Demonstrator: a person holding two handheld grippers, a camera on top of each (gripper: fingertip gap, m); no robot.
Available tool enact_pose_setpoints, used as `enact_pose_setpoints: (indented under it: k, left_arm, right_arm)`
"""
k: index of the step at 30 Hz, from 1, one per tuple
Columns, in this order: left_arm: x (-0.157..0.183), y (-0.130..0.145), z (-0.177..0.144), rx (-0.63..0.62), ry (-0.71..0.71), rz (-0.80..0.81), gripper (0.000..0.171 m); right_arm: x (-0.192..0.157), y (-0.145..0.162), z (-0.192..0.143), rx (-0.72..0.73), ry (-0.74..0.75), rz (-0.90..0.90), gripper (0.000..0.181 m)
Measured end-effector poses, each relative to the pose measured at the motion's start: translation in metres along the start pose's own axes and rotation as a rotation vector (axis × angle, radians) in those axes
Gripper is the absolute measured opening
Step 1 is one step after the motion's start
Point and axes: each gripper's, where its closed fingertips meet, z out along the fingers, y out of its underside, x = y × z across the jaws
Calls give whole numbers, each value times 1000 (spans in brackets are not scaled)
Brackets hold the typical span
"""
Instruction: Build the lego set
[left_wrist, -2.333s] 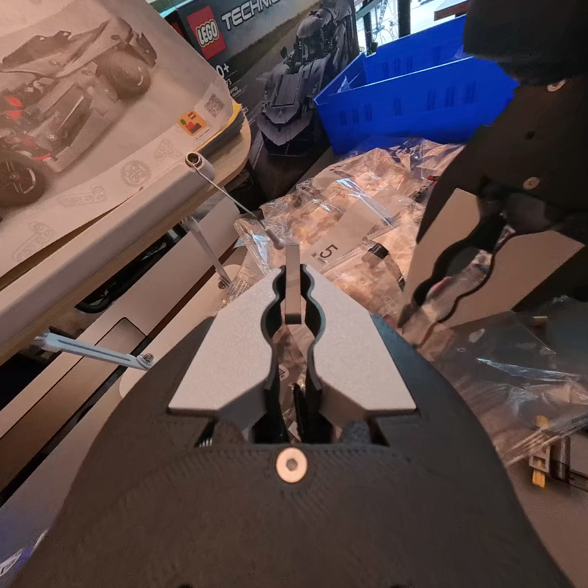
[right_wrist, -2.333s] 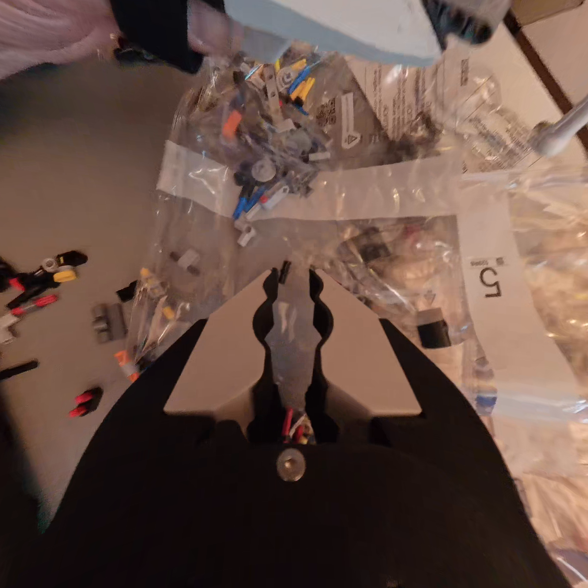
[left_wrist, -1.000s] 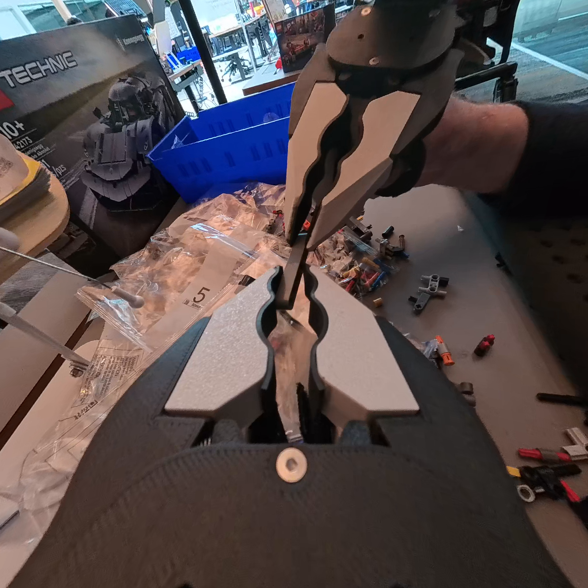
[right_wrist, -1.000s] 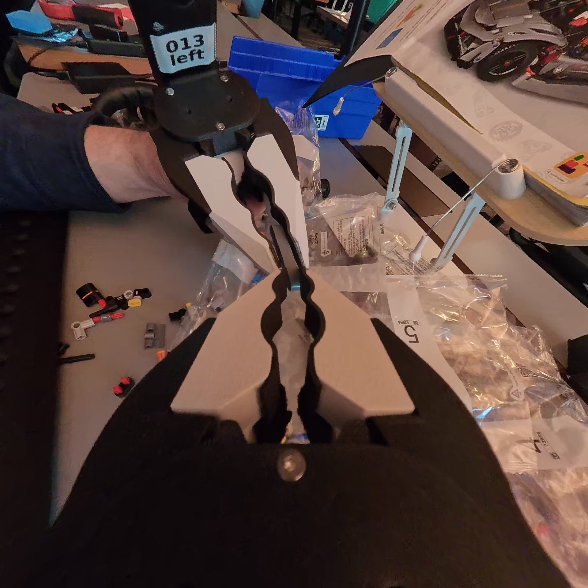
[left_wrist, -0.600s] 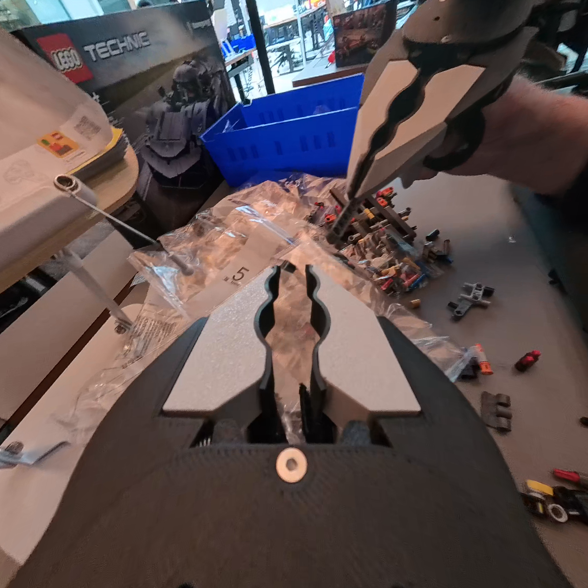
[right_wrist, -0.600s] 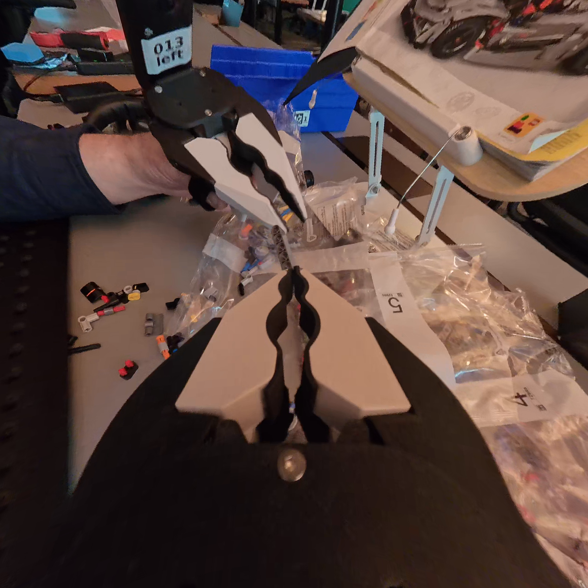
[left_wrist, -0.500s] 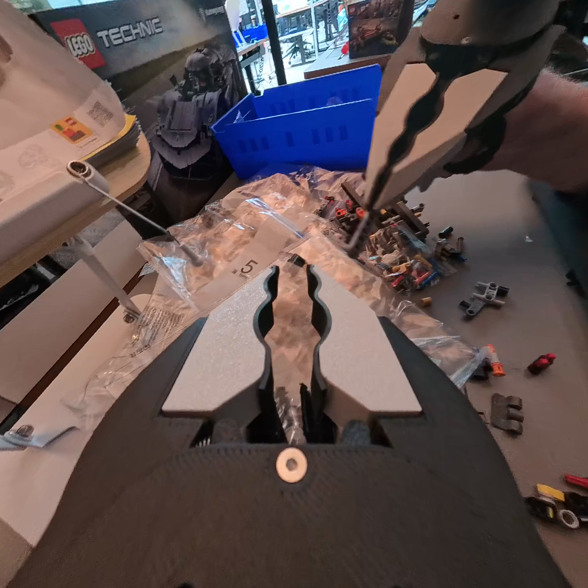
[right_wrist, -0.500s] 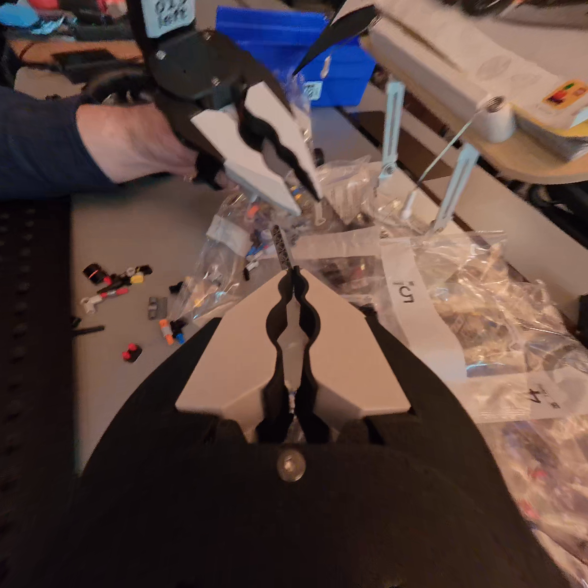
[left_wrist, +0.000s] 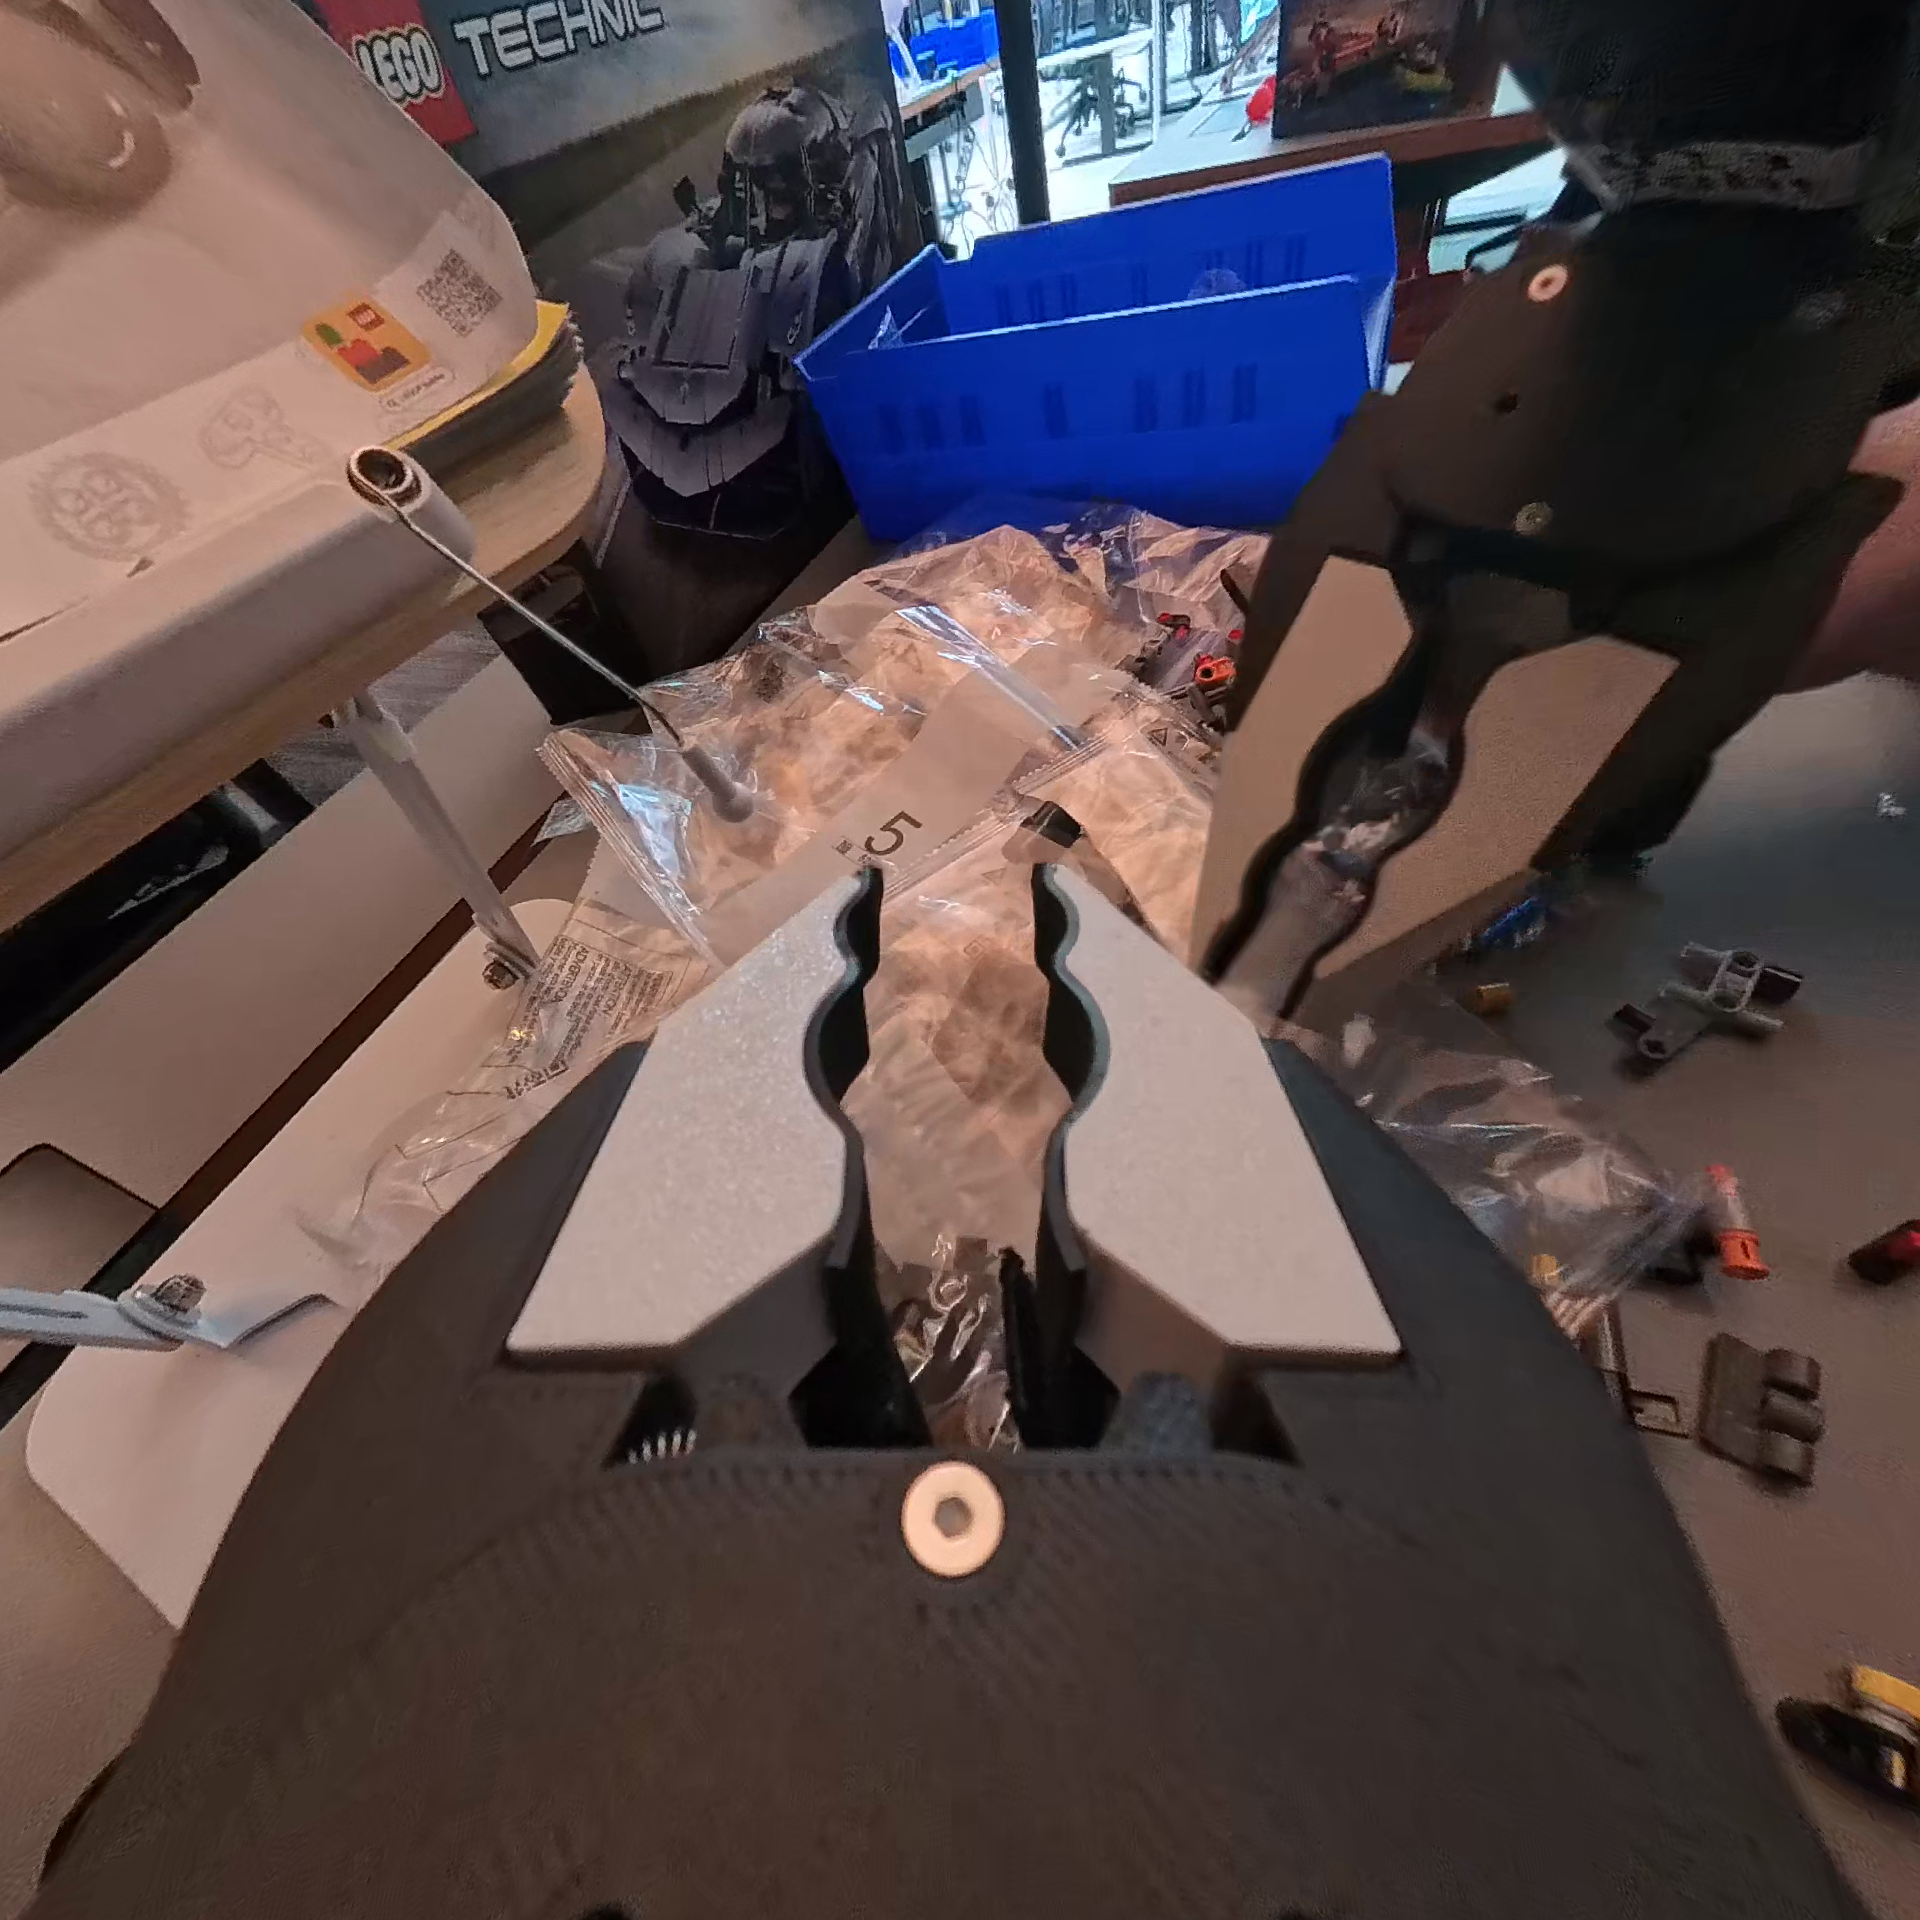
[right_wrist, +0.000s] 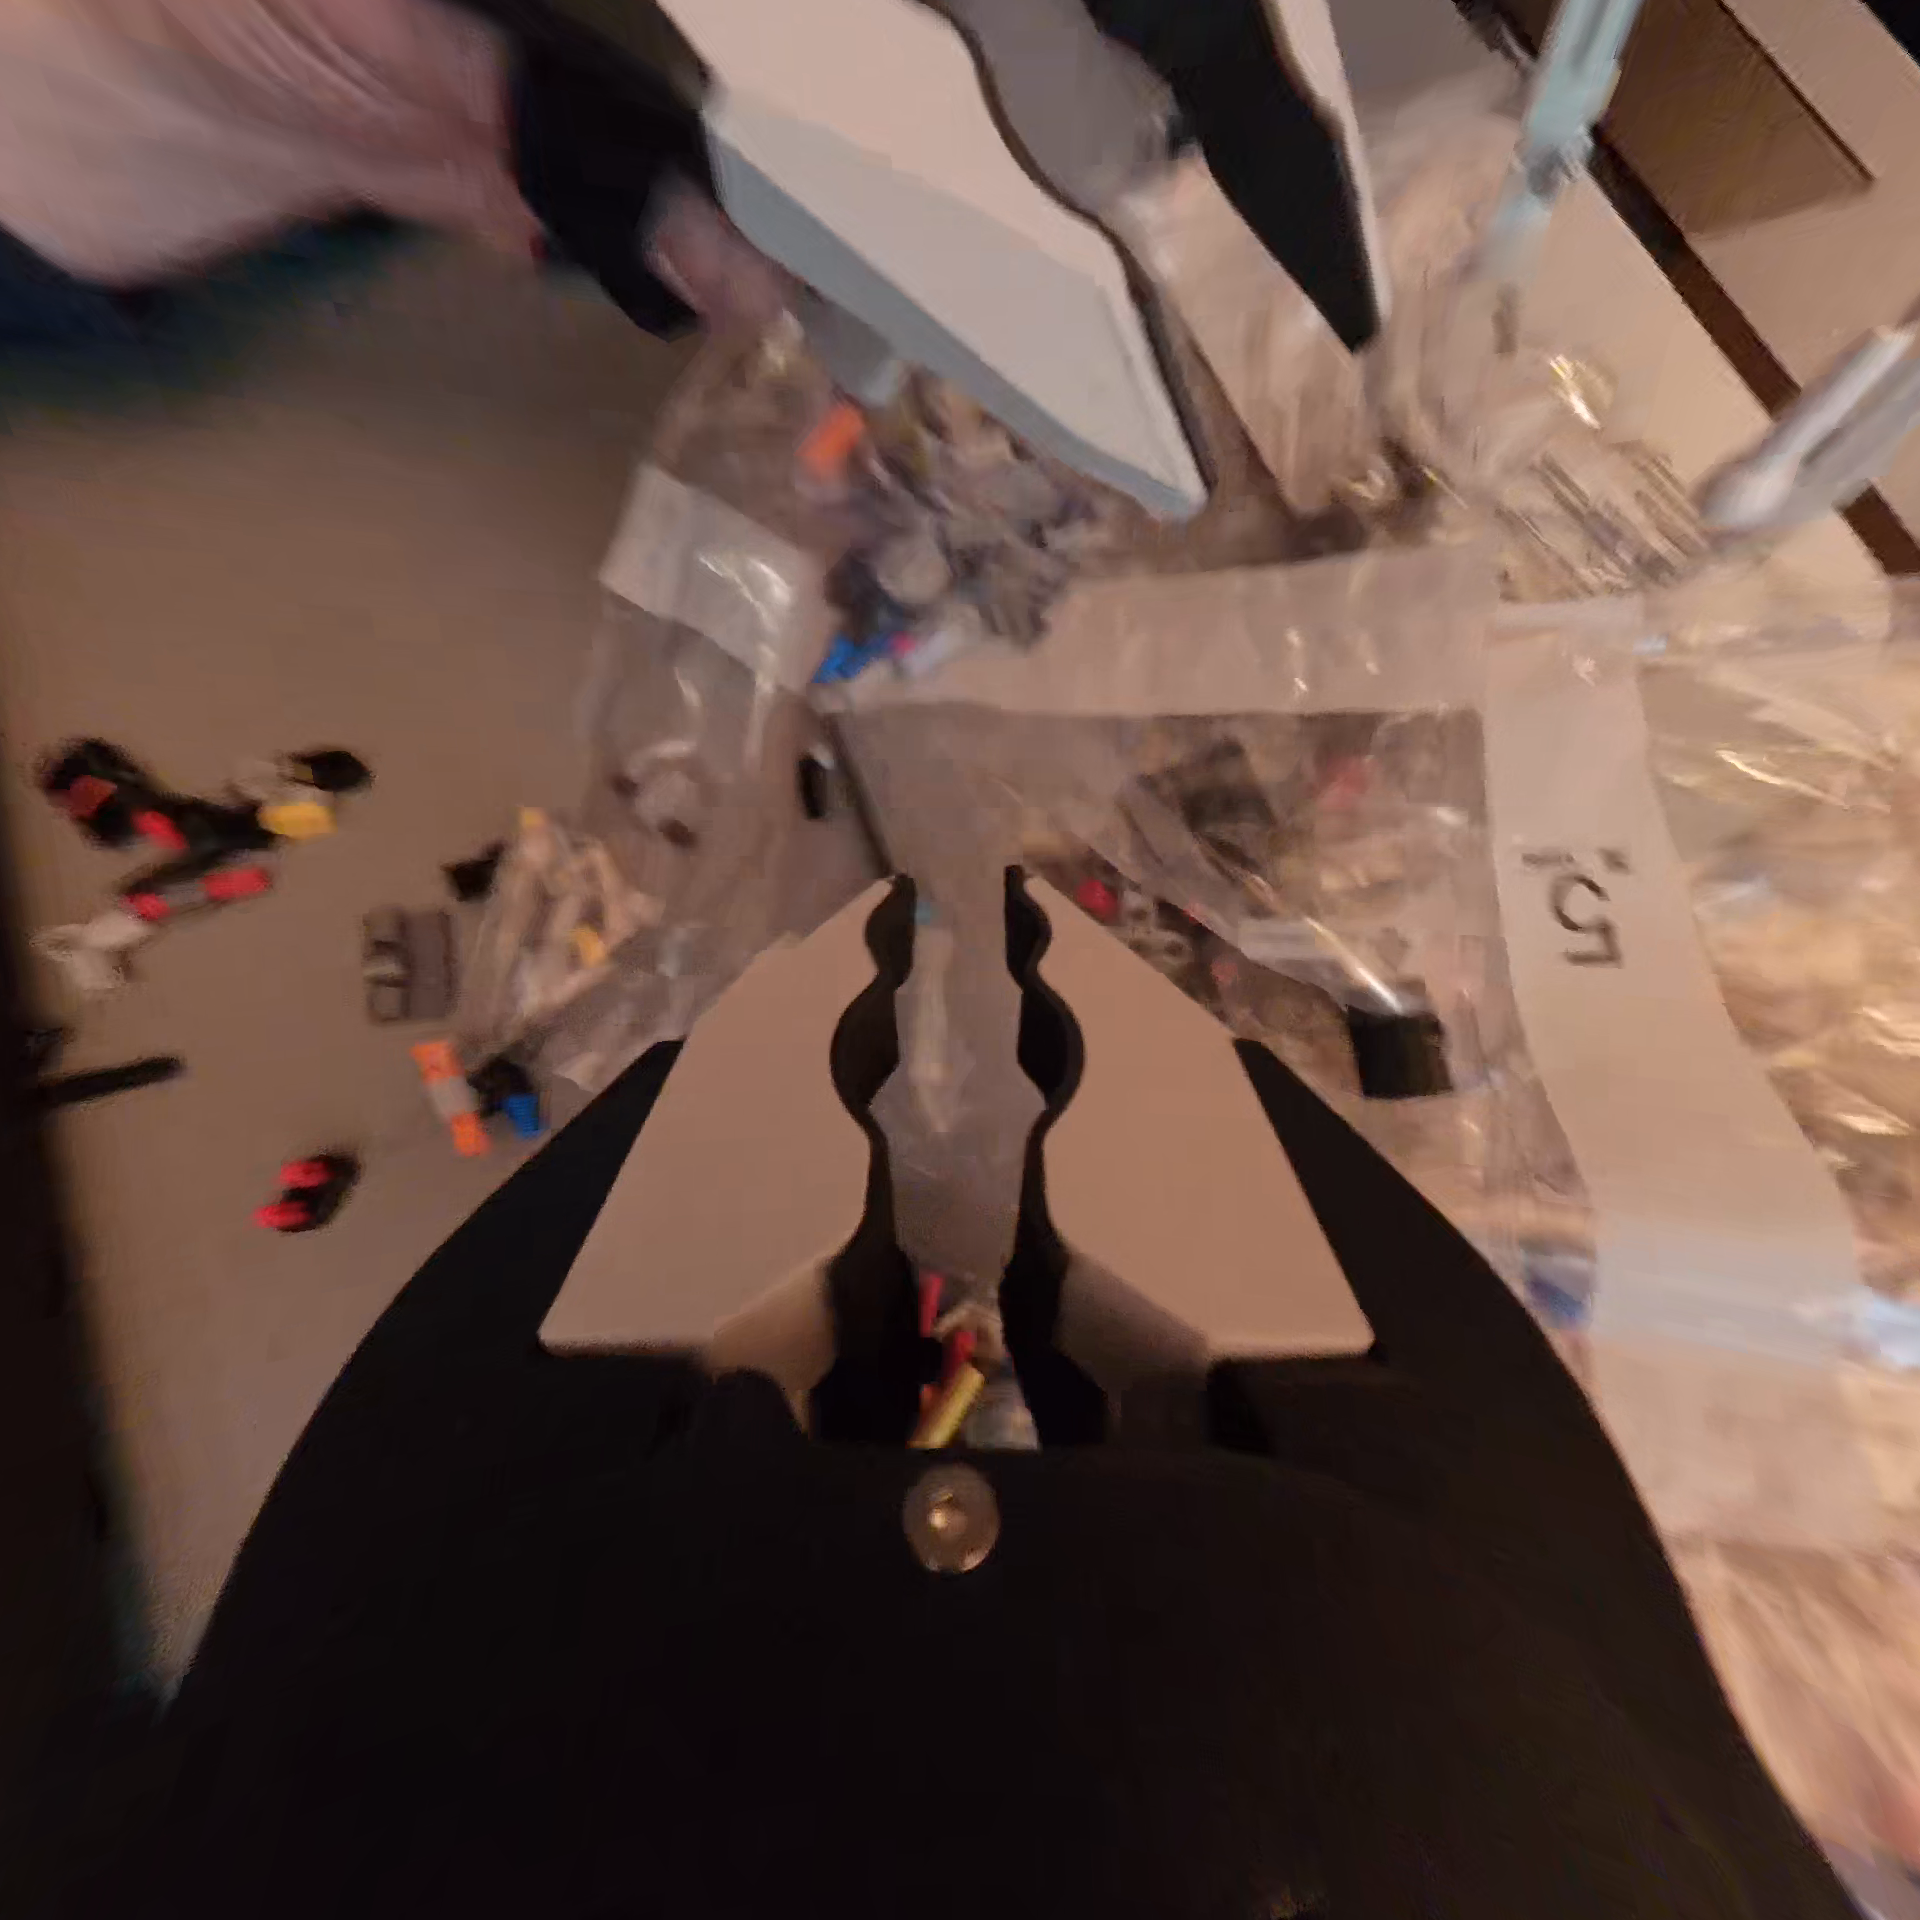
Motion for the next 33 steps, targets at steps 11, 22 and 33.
enact_pose_setpoints:
  k: [11, 22, 33]
  left_arm:
    - [1, 7, 4, -37, 5, 7, 30]
    - [4, 10, 7, -59, 13, 20, 31]
    - [-6, 2, 2, -25, -29, -3, 30]
  right_arm:
    - [-43, 41, -51, -35, -288, 25, 17]
    - [-45, 76, -30, -245, -256, -34, 6]
    - [-31, 9, -51, 58, -204, -58, 5]
